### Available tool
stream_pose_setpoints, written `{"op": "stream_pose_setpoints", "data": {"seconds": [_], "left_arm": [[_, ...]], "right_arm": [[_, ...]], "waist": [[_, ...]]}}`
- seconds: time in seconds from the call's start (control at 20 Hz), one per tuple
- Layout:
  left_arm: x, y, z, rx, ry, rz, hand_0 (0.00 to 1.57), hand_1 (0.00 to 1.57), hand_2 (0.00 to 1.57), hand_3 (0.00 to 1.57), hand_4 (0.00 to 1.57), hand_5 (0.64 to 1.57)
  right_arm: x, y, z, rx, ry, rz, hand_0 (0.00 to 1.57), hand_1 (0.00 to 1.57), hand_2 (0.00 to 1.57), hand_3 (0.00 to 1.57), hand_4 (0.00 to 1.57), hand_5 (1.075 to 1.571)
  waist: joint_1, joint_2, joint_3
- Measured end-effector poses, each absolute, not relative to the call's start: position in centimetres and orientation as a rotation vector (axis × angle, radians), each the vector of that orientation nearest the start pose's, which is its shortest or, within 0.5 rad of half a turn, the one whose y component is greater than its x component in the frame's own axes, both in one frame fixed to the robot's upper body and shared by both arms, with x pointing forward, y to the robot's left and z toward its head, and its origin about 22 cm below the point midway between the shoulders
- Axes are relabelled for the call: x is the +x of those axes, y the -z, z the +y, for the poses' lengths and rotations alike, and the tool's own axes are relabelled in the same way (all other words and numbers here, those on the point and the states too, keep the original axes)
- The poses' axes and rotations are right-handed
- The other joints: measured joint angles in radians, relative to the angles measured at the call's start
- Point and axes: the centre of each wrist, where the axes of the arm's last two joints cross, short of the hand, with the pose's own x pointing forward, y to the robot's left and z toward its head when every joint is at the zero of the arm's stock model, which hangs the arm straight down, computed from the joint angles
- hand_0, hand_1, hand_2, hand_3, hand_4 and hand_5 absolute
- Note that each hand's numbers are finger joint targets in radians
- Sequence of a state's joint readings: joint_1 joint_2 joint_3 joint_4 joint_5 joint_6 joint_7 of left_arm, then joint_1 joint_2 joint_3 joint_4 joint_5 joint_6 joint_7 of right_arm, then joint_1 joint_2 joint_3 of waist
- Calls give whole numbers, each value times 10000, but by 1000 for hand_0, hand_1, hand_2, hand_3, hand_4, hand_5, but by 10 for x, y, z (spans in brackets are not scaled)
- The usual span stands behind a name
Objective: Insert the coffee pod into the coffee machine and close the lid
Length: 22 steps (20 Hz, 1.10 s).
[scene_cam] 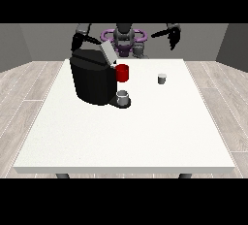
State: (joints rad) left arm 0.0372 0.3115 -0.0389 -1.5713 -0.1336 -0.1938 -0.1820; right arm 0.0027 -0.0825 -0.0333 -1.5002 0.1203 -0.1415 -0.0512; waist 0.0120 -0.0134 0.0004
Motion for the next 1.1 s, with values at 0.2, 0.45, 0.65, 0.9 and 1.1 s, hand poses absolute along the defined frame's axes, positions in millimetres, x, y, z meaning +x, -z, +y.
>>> {"op": "stream_pose_setpoints", "data": {"seconds": [0.2, 0.45, 0.65, 0.9, 1.1], "left_arm": [[251, -23, 316, 2118, 6130, -16060, 0, 0, 0, 0, 0, 1571], [278, -39, 336, 3001, 6669, -15480, 0, 0, 0, 0, 0, 1571], [295, -45, 345, 3756, 7259, -15007, 0, 0, 0, 0, 0, 1571], [310, -41, 353, 4265, 7869, -14353, 0, 0, 0, 0, 0, 1571], [322, -38, 357, 4557, 8339, -14027, 0, 0, 0, 0, 0, 1571]], "right_arm": [[249, 5, -242, -2931, -569, -15960, 0, 0, 0, 0, 0, 1571], [262, -6, -225, -2491, -745, -16267, 0, 0, 0, 0, 0, 1571], [270, -12, -216, -2319, -840, -16484, 0, 0, 0, 0, 0, 1571], [277, -17, -203, -2052, -1005, -16453, 0, 0, 0, 0, 0, 1571], [286, -22, -198, -1892, -924, -16543, 0, 0, 0, 0, 0, 1571]], "waist": [[-404, 411, -4], [-855, 950, -5], [-1199, 1467, -5], [-1446, 1904, -7], [-1438, 2236, -8]]}}
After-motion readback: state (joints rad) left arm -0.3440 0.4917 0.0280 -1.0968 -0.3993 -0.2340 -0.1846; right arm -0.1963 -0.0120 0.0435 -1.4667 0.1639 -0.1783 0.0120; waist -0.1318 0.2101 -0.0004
